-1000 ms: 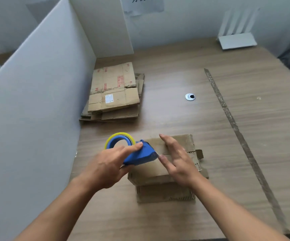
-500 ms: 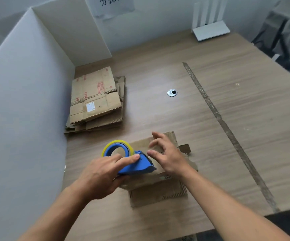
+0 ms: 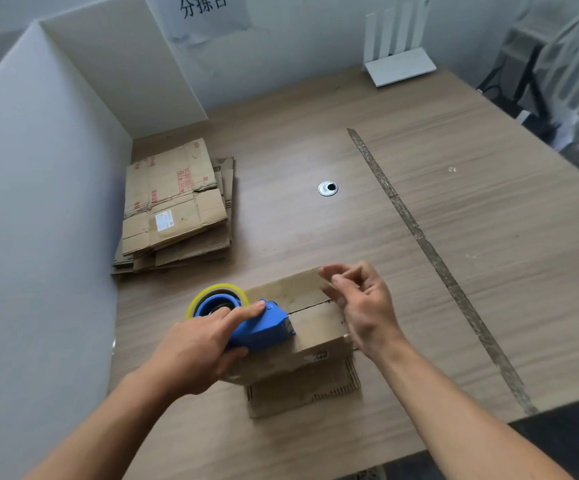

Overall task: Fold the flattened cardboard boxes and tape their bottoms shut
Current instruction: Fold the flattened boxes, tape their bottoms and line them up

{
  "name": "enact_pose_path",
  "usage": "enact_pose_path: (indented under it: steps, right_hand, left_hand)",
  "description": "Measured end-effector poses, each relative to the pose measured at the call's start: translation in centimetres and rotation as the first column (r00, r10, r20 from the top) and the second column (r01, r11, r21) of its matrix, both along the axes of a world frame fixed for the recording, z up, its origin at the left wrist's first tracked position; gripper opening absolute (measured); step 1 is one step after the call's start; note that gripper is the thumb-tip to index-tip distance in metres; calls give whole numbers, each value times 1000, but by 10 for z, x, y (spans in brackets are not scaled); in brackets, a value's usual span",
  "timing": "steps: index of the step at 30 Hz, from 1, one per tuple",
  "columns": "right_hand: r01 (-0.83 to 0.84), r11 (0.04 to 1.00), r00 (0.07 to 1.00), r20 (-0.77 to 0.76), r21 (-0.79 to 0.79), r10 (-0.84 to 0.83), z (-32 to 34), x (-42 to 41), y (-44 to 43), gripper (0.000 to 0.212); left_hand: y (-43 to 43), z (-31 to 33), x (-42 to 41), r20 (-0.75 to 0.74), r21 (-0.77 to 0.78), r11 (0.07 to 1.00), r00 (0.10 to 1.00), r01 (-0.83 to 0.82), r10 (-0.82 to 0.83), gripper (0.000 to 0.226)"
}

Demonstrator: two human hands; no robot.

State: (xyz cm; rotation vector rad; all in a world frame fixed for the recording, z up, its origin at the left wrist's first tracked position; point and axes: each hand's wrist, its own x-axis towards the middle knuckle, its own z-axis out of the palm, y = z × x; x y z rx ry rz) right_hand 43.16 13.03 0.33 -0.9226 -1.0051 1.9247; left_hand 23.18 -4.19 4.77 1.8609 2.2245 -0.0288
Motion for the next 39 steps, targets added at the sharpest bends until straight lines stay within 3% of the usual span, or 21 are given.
enact_pose_path:
  steps: [2, 4, 9, 19, 31, 36, 38, 39]
  right_hand:
    - [128, 983, 989, -59, -129, -136, 9, 21, 15, 25]
    - [234, 950, 972, 37, -205, -231, 7, 36, 29, 22]
    - [190, 935, 946, 309, -298, -94, -20, 34, 33, 6]
    - [205, 884, 929, 368, -419, -41, -38, 27, 32, 11]
    - [97, 935, 786, 602, -340, 137, -66, 8, 15, 17]
    - [-34, 937, 761, 599, -348, 250, -87, 10, 13, 55]
    - [-70, 940, 742, 612, -335, 274, -70, 17, 9, 47]
    - [-101, 963, 689, 681, -251, 250, -64, 21, 10, 42]
  left_hand:
    - [-2, -2, -1, 20, 16, 1000, 1000, 1, -2, 81]
    - [-3, -3, -1, 26, 23, 1000, 1000, 5, -6, 80]
    - [0, 0, 0, 58, 11, 1000, 998, -23, 22, 84]
    - [1, 3, 1, 73, -18, 1000, 997, -25, 26, 90]
    - [1, 3, 1, 23, -60, 997, 999, -44, 46, 75]
    - [2, 3, 2, 11, -61, 997, 999, -48, 49, 75]
    - [2, 2, 1, 7, -65, 997, 999, -47, 47, 76]
    - [2, 3, 1, 6, -60, 997, 999, -44, 45, 76]
